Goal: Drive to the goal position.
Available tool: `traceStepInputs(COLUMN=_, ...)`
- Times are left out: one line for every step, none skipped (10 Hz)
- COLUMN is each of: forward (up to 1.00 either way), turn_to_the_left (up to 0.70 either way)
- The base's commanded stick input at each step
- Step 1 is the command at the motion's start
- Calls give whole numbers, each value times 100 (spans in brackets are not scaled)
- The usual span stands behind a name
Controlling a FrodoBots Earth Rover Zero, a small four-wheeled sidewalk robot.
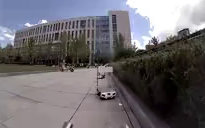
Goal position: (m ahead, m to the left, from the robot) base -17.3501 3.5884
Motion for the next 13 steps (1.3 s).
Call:
traceStepInputs(forward=5, turn_to_the_left=4)
traceStepInputs(forward=5, turn_to_the_left=3)
traceStepInputs(forward=5, turn_to_the_left=1)
traceStepInputs(forward=5, turn_to_the_left=1)
traceStepInputs(forward=5, turn_to_the_left=1)
traceStepInputs(forward=5, turn_to_the_left=1)
traceStepInputs(forward=5, turn_to_the_left=1)
traceStepInputs(forward=5, turn_to_the_left=1)
traceStepInputs(forward=5, turn_to_the_left=1)
traceStepInputs(forward=5, turn_to_the_left=1)
traceStepInputs(forward=5, turn_to_the_left=1)
traceStepInputs(forward=5, turn_to_the_left=1)
traceStepInputs(forward=5, turn_to_the_left=1)
